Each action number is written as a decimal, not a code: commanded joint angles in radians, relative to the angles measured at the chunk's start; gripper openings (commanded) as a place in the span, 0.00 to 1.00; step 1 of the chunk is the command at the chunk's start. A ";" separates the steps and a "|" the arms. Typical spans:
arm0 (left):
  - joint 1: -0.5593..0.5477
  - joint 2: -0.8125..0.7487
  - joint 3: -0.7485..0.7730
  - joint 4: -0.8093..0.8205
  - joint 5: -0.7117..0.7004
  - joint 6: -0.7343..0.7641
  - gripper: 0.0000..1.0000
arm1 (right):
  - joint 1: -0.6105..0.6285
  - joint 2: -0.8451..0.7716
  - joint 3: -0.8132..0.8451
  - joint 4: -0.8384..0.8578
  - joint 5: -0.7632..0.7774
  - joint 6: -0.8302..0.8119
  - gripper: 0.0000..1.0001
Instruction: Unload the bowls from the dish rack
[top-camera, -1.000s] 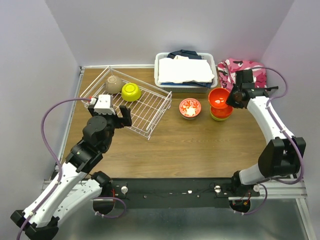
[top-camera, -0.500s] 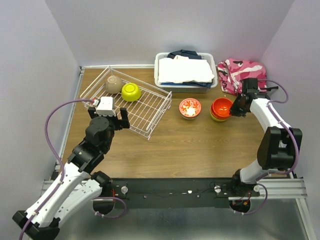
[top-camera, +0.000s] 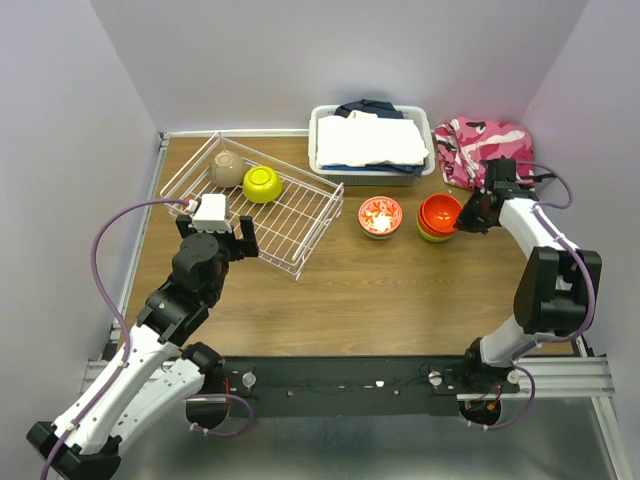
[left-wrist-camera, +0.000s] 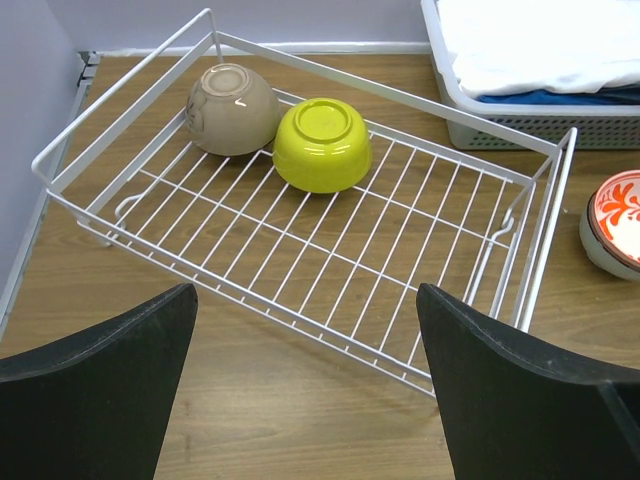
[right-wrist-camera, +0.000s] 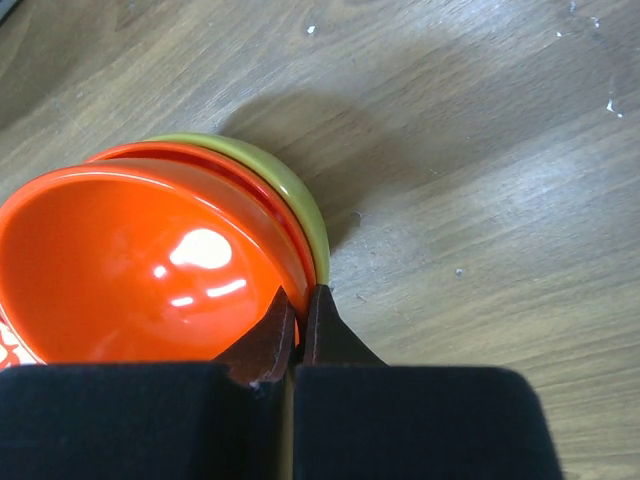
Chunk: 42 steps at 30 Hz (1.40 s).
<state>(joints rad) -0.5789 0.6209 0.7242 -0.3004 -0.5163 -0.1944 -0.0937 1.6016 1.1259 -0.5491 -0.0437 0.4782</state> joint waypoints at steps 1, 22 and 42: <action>0.008 0.002 -0.012 0.024 -0.016 0.006 0.99 | -0.005 0.018 0.006 0.014 -0.047 0.002 0.10; 0.042 0.112 0.007 0.018 0.038 -0.039 0.99 | -0.003 -0.247 -0.057 0.067 0.015 0.000 0.88; 0.335 0.580 0.227 0.038 0.374 -0.489 0.99 | 0.043 -0.634 -0.370 0.365 -0.213 0.056 1.00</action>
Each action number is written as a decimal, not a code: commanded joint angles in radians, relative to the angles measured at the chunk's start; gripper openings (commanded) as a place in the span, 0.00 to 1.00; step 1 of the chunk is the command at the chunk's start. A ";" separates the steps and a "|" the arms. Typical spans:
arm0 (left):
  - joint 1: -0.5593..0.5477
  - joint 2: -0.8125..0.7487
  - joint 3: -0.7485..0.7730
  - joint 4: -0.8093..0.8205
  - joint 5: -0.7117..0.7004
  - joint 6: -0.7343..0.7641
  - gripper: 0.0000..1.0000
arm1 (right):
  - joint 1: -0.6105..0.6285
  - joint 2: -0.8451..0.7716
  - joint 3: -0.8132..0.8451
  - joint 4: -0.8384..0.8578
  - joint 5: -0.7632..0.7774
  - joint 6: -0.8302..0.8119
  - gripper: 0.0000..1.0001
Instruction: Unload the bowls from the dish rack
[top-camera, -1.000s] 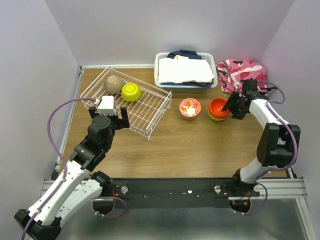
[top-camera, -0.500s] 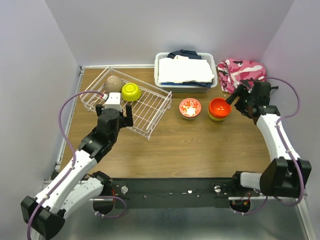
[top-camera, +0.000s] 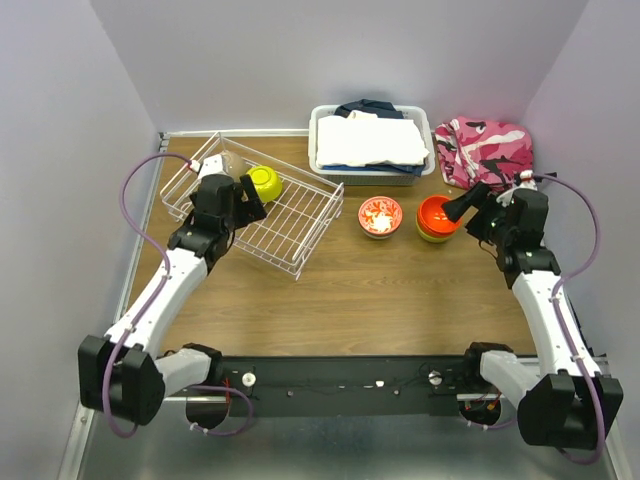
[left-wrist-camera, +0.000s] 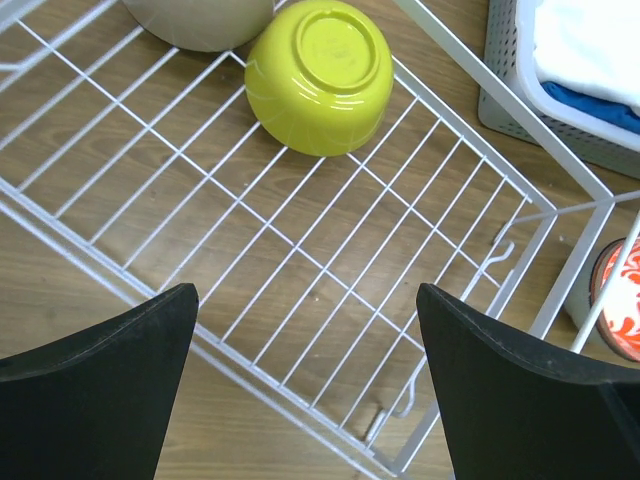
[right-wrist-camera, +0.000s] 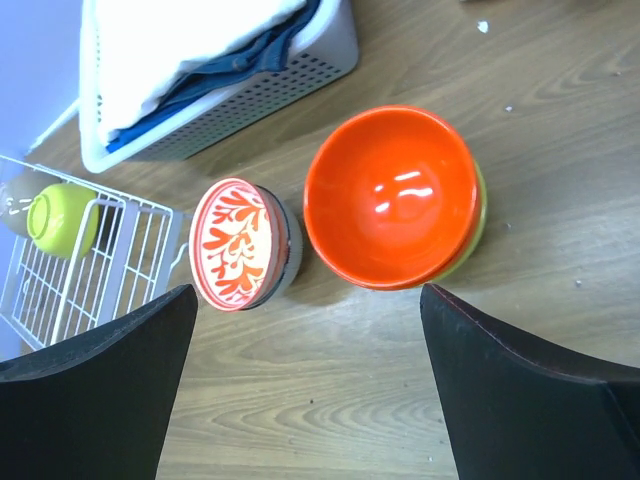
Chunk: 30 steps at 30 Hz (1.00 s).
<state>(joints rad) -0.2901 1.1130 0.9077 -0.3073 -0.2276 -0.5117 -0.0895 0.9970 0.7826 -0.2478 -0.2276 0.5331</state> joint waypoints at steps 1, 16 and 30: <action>0.058 0.108 0.045 0.065 0.086 -0.198 0.99 | 0.062 -0.034 -0.029 0.064 -0.018 -0.007 1.00; 0.177 0.448 0.092 0.355 0.132 -0.484 0.99 | 0.255 -0.055 -0.111 0.091 0.045 -0.081 1.00; 0.213 0.676 0.089 0.615 0.169 -0.659 0.99 | 0.292 -0.044 -0.129 0.108 0.050 -0.105 1.00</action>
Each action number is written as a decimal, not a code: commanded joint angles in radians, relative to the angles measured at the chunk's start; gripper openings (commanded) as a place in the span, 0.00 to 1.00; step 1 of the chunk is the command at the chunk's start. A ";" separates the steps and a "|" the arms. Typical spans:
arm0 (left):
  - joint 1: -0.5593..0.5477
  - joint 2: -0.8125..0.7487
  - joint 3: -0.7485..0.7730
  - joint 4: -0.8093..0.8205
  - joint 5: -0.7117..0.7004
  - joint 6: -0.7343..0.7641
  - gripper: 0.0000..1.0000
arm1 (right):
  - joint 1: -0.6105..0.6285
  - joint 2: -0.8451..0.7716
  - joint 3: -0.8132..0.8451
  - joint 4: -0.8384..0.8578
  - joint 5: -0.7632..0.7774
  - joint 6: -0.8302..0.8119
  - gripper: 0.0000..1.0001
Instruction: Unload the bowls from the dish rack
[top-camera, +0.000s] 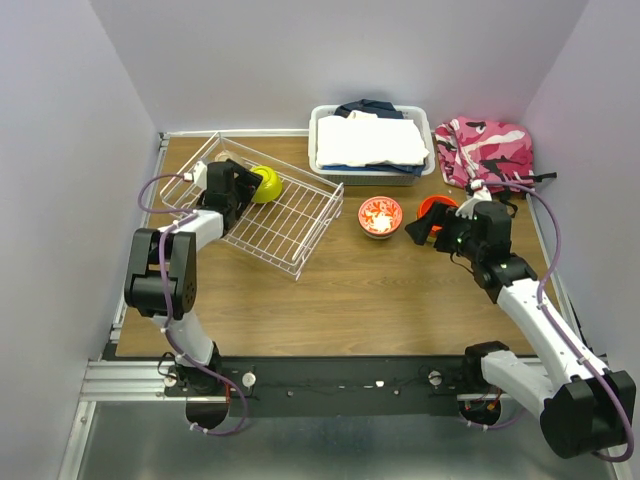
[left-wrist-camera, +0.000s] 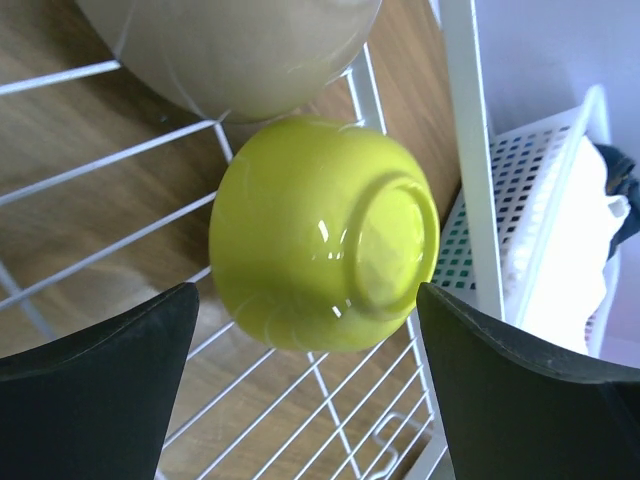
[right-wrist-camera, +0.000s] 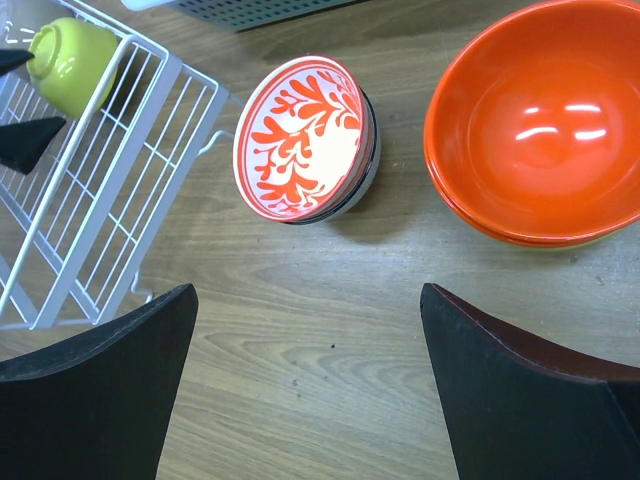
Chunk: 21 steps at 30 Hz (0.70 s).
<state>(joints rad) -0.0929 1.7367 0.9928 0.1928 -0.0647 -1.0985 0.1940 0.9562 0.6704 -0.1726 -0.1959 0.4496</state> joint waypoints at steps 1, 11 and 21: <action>0.016 0.060 0.003 0.138 0.011 -0.078 0.99 | 0.009 -0.004 -0.017 0.035 0.016 -0.022 1.00; 0.016 0.106 -0.009 0.180 0.039 -0.113 0.99 | 0.010 0.009 -0.019 0.039 0.013 -0.025 1.00; 0.015 0.083 0.010 0.056 -0.026 -0.086 0.99 | 0.012 0.010 -0.017 0.039 0.007 -0.026 1.00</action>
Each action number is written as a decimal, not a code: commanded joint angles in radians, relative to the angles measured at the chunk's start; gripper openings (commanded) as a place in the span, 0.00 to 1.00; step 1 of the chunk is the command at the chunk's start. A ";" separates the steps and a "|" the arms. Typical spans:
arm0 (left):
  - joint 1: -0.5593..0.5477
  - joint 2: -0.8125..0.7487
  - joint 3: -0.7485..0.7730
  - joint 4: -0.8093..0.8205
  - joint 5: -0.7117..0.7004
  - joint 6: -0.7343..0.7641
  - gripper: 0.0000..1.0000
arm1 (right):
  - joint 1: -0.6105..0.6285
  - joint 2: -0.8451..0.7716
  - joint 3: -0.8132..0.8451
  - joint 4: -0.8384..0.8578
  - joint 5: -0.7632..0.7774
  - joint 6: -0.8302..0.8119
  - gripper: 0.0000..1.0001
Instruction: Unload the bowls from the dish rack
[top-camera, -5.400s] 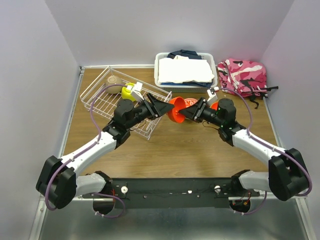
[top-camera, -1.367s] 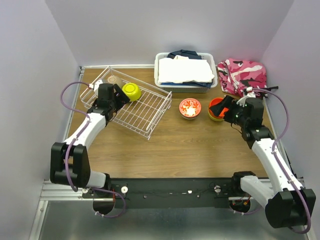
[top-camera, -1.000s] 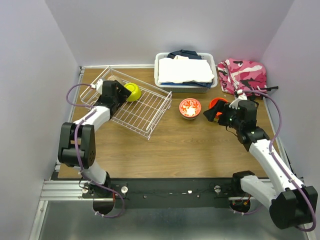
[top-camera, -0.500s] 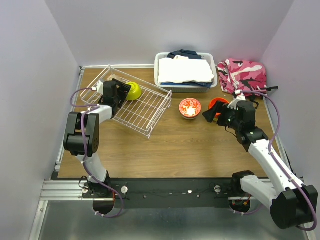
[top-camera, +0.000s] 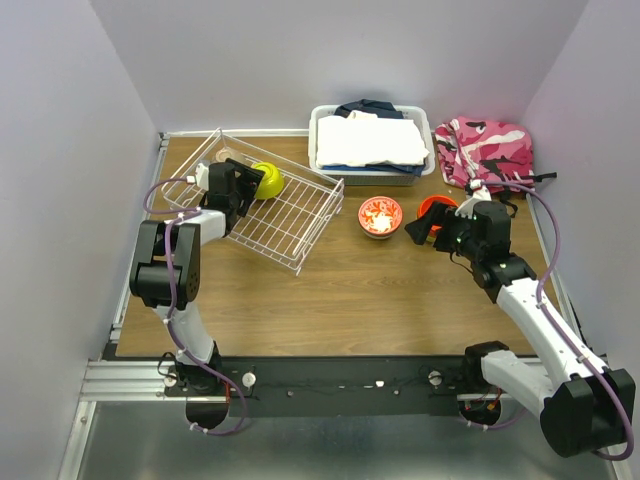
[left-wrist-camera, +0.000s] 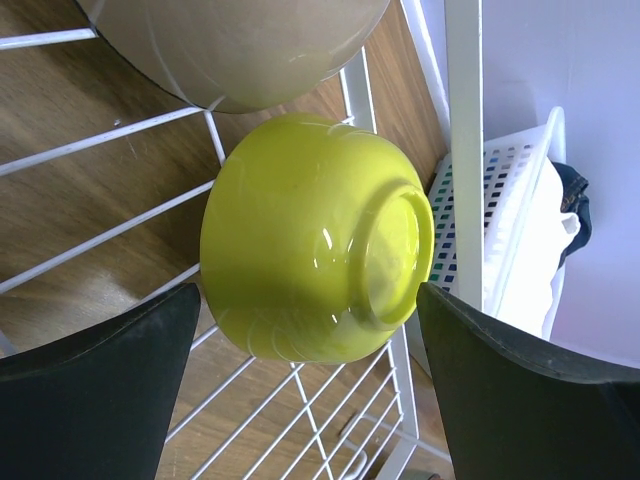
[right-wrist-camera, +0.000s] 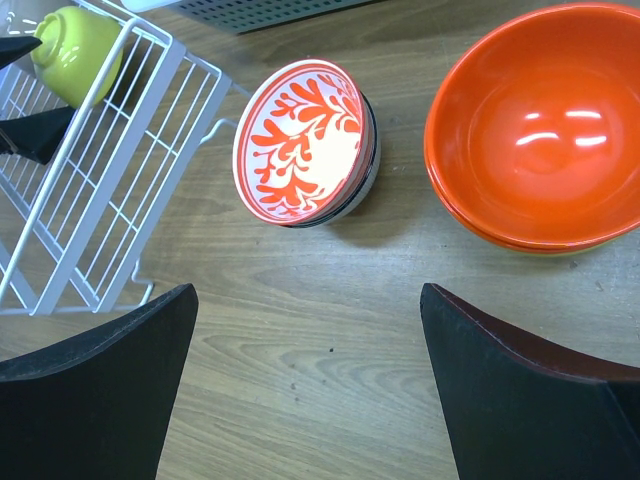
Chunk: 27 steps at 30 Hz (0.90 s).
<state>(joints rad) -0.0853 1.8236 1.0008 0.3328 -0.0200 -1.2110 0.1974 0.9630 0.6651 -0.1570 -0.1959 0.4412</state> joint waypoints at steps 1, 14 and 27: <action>0.007 -0.003 0.007 -0.080 -0.069 0.028 0.99 | 0.008 0.005 -0.015 0.024 0.006 -0.018 1.00; 0.007 0.013 -0.004 0.025 -0.037 -0.016 0.89 | 0.008 -0.003 -0.021 0.025 0.010 -0.019 1.00; 0.009 -0.082 -0.022 0.005 -0.047 0.016 0.59 | 0.008 -0.006 -0.002 0.002 0.007 -0.019 1.00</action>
<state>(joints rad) -0.0845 1.8046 0.9886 0.3305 -0.0338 -1.2179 0.1974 0.9630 0.6567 -0.1513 -0.1963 0.4358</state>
